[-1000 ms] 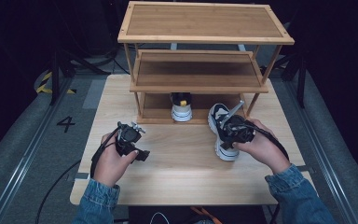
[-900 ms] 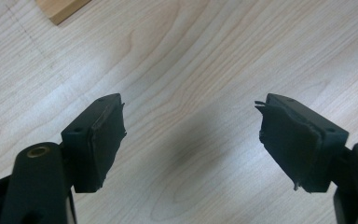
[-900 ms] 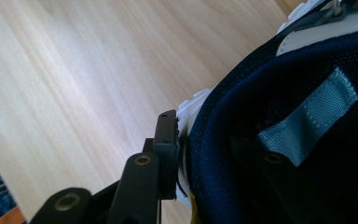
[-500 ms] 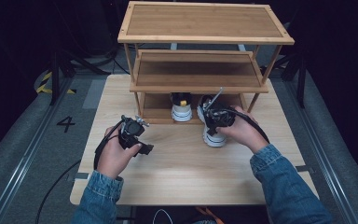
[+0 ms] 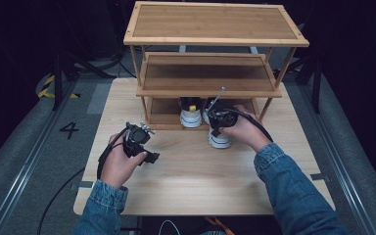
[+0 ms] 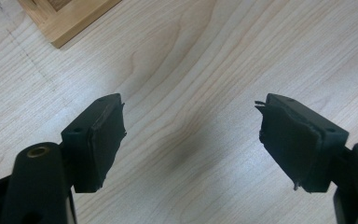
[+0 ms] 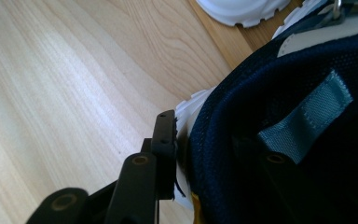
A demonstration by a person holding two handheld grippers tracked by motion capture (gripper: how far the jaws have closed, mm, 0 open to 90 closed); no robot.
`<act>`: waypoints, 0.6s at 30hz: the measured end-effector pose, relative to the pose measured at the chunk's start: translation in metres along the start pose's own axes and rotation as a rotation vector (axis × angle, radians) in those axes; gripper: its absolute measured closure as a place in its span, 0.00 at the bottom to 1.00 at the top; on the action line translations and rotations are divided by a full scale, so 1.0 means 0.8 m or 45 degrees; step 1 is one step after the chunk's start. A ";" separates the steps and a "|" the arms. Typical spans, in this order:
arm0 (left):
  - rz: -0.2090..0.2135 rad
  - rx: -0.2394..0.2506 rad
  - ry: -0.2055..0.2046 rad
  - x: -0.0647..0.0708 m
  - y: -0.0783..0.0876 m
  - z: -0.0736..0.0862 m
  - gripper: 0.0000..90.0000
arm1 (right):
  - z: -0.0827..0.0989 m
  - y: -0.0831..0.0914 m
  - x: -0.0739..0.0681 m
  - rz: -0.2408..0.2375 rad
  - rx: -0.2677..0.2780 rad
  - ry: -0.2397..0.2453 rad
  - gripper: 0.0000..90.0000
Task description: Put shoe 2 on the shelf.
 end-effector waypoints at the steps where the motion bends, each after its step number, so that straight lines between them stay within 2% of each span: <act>1: 0.001 0.001 -0.001 0.000 0.000 0.000 0.25 | -0.001 -0.001 0.001 0.012 0.001 0.007 0.77; 3: -0.002 0.007 0.005 0.000 0.000 0.001 0.25 | -0.002 -0.004 -0.001 0.026 -0.007 0.013 0.75; 4: -0.003 0.020 -0.010 -0.001 0.000 0.000 0.25 | -0.002 -0.004 -0.001 0.033 -0.008 0.013 0.73; 5: -0.001 0.007 0.003 0.000 0.001 0.000 0.25 | -0.002 -0.004 -0.002 0.051 0.001 0.026 0.71; 6: -0.007 -0.002 -0.006 0.001 0.000 0.000 0.25 | -0.002 -0.002 -0.003 0.077 0.019 0.034 0.65; 10: 0.001 -0.010 -0.017 0.003 -0.002 -0.001 0.25 | -0.001 0.004 -0.005 0.088 0.069 0.018 0.58; 13: 0.013 -0.020 -0.015 0.006 -0.005 -0.003 0.25 | 0.003 0.008 -0.009 0.094 0.113 0.011 0.56; 18: 0.016 -0.041 -0.024 0.007 -0.008 -0.004 0.25 | 0.013 0.024 -0.015 0.143 0.220 -0.001 0.56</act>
Point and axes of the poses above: each handheld gripper's, and its own axes: y roughly backward along the jaws, z roughly out of its underside, x roughly to its right, the point moved 2 cm from there along -y, roughly forward along the jaws, and after that the axes turned 1 degree about z, right-handed, at the moved point
